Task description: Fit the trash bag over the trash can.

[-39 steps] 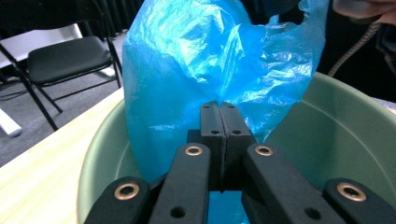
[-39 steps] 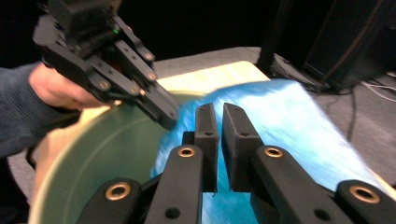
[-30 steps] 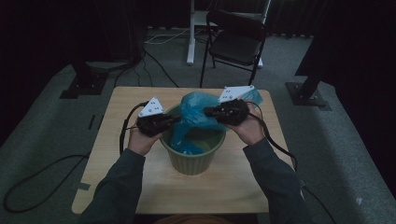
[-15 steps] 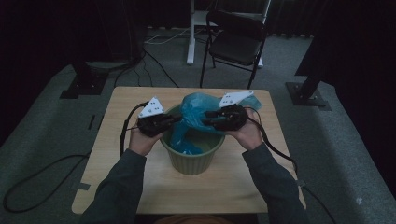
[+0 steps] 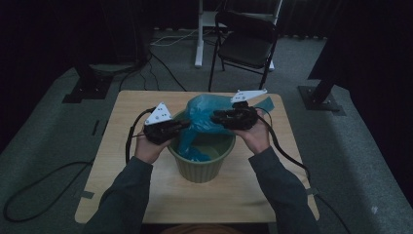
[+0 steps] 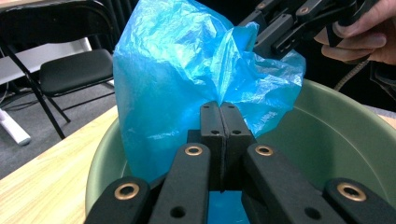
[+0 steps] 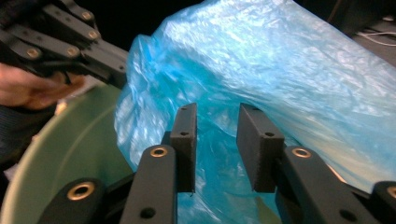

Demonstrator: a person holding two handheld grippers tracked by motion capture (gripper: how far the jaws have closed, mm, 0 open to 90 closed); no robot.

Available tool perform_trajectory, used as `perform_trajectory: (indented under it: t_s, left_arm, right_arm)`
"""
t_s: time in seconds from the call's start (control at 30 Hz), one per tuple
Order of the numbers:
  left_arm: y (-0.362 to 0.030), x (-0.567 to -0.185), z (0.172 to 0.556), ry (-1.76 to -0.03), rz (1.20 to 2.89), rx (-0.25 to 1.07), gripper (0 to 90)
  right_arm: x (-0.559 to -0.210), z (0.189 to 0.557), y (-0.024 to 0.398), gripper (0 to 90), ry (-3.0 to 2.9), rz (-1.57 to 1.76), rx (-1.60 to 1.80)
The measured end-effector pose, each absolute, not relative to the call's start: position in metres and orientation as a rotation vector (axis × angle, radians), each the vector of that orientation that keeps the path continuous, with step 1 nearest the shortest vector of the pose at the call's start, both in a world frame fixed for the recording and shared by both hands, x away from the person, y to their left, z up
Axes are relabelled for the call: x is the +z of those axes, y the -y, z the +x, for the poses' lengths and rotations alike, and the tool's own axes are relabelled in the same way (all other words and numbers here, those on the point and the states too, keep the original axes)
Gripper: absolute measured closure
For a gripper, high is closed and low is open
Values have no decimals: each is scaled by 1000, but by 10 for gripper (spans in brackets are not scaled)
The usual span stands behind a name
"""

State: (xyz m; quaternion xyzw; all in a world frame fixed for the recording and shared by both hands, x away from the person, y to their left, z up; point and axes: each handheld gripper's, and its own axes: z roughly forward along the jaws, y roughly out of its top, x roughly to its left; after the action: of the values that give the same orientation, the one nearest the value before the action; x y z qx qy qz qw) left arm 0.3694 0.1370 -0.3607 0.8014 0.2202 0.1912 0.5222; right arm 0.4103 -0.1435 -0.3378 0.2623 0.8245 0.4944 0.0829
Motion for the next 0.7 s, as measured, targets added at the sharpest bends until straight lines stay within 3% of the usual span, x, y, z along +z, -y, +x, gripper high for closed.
perform_trajectory:
  t_s: [0.37, 0.5, 0.7]
  left_arm:
    - [-134, -361, 364, -499, 1922, 468, 897]
    - [-136, -362, 364, -505, 1916, 472, 897]
    - [-145, -366, 364, -538, 1903, 474, 897]
  right_arm:
    - [-344, 422, 136, 646, -2477, 872, 1576]
    - [-345, 423, 132, 877, -2498, 859, 1514]
    - [-341, 418, 139, 900, -2456, 849, 1418]
